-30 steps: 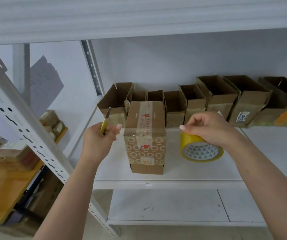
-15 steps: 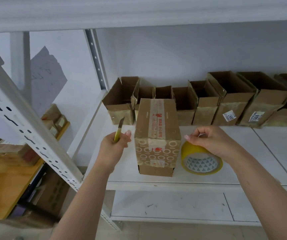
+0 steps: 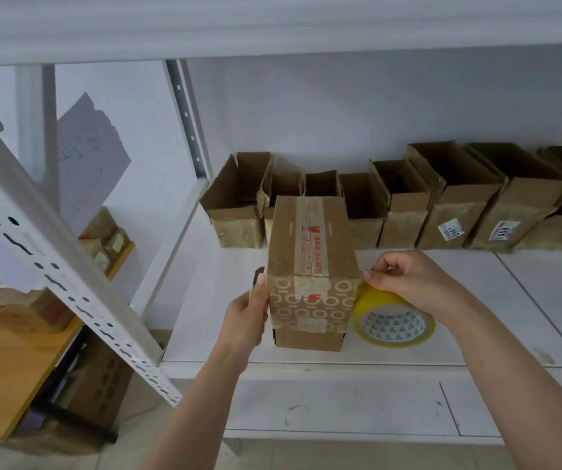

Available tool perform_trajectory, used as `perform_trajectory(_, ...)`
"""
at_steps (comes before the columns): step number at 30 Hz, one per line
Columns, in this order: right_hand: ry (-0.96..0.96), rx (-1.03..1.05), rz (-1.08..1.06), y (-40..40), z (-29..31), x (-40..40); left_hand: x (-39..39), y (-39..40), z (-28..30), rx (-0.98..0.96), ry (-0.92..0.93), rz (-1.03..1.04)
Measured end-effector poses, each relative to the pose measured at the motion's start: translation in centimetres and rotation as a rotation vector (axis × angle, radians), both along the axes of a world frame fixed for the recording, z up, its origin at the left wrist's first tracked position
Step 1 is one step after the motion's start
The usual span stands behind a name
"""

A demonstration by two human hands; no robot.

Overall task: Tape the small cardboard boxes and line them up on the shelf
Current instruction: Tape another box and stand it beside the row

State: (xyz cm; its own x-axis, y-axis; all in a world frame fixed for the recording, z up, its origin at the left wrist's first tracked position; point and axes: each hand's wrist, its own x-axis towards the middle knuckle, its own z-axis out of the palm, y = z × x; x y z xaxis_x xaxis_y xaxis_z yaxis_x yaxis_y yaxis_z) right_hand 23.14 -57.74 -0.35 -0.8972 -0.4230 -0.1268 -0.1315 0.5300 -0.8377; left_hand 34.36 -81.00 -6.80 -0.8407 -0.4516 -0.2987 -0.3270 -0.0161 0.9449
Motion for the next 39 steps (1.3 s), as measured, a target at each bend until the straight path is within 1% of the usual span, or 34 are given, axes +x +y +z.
perform_trajectory(2,-0.008,0.021,0.001,-0.1,0.1,0.0,-0.1,-1.1,1.0,-0.147,0.037,0.059)
perform_trajectory(4,-0.013,0.034,0.003,-0.2,0.3,-0.1,-0.6,-2.5,3.3,-0.298,0.157,0.137)
perform_trajectory(5,-0.018,0.039,0.001,-0.2,0.3,-0.1,-0.9,-2.8,4.8,-0.348,0.235,0.144)
perform_trajectory(6,-0.023,0.041,0.001,-0.3,0.3,-0.2,-1.2,-2.8,6.5,-0.374,0.307,0.100)
perform_trajectory(7,-0.028,0.043,0.005,-0.3,0.4,-0.3,-1.7,-2.5,8.1,-0.380,0.367,0.005)
perform_trajectory(9,-0.033,0.048,0.026,-0.2,0.5,-0.4,-3.2,-0.7,10.7,-0.361,0.412,-0.237)
perform_trajectory(11,-0.044,0.042,0.054,-0.1,0.5,-0.6,-4.8,1.7,12.0,-0.360,0.362,-0.447)
perform_trajectory(13,-0.084,0.011,0.086,0.3,0.5,-0.9,-6.1,3.5,11.7,-0.365,0.271,-0.558)
perform_trajectory(15,-0.161,-0.025,0.127,1.1,0.5,-1.2,-6.7,4.1,10.5,-0.378,0.206,-0.531)
perform_trajectory(17,-0.232,-0.088,0.177,2.2,0.3,-1.2,-7.0,4.0,9.5,-0.410,0.232,-0.483)
perform_trajectory(19,-0.259,-0.164,0.205,3.0,-0.1,-1.1,-7.1,3.8,9.1,-0.433,0.261,-0.476)
perform_trajectory(21,-0.250,-0.190,0.188,3.2,-0.5,-1.2,-7.2,3.8,9.1,-0.458,0.277,-0.483)
perform_trajectory(22,-0.234,-0.170,0.170,3.0,-0.8,-1.3,-7.2,3.8,9.2,-0.475,0.283,-0.486)
perform_trajectory(25,-0.186,-0.013,0.106,2.6,-1.8,-1.4,-7.0,3.7,9.2,-0.530,0.314,-0.505)
perform_trajectory(27,-0.173,0.013,0.095,2.7,-2.4,-1.2,-6.9,3.8,9.3,-0.566,0.330,-0.513)
perform_trajectory(30,-0.174,-0.108,0.102,3.9,-2.3,-0.9,-6.8,3.9,9.8,-0.563,0.287,-0.561)
perform_trajectory(33,-0.170,-0.148,0.097,4.9,-1.8,-0.7,-6.7,4.1,11.1,-0.578,0.200,-0.709)
perform_trajectory(34,-0.152,-0.127,0.087,5.0,-1.7,-0.7,-6.7,4.5,11.6,-0.611,0.188,-0.763)
perform_trajectory(35,-0.135,-0.104,0.072,5.1,-1.6,-0.7,-6.7,5.1,12.2,-0.685,0.188,-0.815)
perform_trajectory(37,-0.124,-0.100,0.045,4.9,-1.5,-0.6,-7.0,6.7,13.1,-0.888,0.178,-0.912)
perform_trajectory(39,-0.111,-0.116,0.030,4.9,-1.4,-0.6,-7.3,8.0,13.3,-1.055,0.106,-0.998)
